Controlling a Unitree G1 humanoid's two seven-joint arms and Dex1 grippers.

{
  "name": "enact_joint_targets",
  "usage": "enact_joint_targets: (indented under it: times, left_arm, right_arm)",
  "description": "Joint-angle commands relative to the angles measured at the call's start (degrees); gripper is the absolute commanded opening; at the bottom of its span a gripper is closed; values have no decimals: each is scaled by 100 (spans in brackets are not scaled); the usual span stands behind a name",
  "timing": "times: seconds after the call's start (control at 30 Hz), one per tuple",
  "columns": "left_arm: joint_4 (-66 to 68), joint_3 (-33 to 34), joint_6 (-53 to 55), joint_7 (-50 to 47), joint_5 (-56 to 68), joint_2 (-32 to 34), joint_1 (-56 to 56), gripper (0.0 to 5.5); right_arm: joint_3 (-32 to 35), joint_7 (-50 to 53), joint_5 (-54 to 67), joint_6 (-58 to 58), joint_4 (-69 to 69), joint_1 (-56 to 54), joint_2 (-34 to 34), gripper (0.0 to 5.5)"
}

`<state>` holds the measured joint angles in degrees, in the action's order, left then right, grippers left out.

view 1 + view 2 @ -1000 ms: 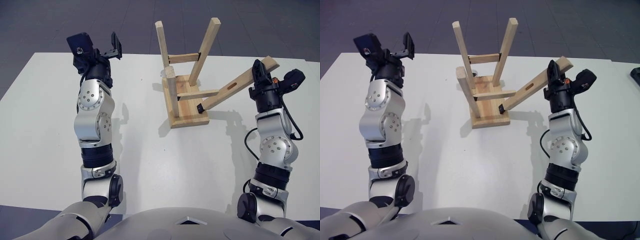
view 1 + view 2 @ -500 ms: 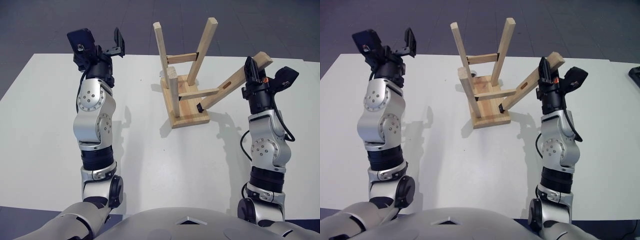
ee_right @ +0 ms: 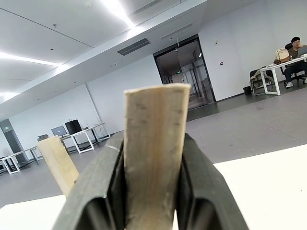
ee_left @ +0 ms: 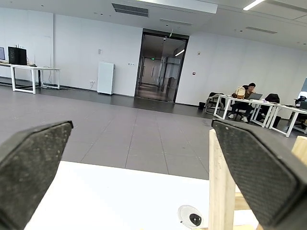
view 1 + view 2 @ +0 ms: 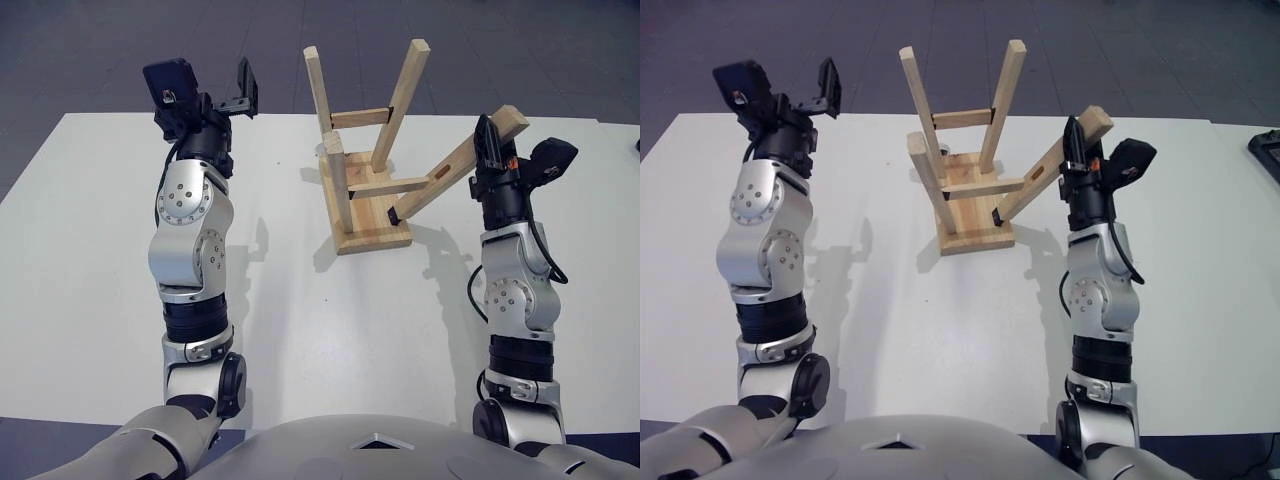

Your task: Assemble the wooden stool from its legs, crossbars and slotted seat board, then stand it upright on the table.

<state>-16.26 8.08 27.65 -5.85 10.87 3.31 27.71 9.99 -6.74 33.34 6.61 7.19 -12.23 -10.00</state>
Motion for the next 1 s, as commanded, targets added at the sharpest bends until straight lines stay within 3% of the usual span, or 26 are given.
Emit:
enact_joint_targets:
  times: [0.03, 0.2, 0.43, 0.8, 1.0]
  left_arm:
    - [-166, -128, -10, 159, 21, 24, -5, 540]
    - [-311, -182, -157, 285, 107, -53, -14, 540]
    - [-441, -225, -166, 423, 153, -59, -125, 540]
    - [-534, -340, -173, 773, 282, -75, -149, 540]
    - [-638, -447, -162, 1008, 382, -94, -144, 540]
  right_arm:
    - [-502, 667, -833, 1448, -1389, 1142, 39, 103]
    - [-849, 612, -840, 1468, -1197, 888, 85, 103]
    - [-1126, 392, -1128, 1430, -1931, 1639, -210, 103]
    - [-1573, 516, -1368, 2128, -2944, 991, -352, 104]
    - [-2127, 395, -1634, 2299, -3188, 1008, -623, 104]
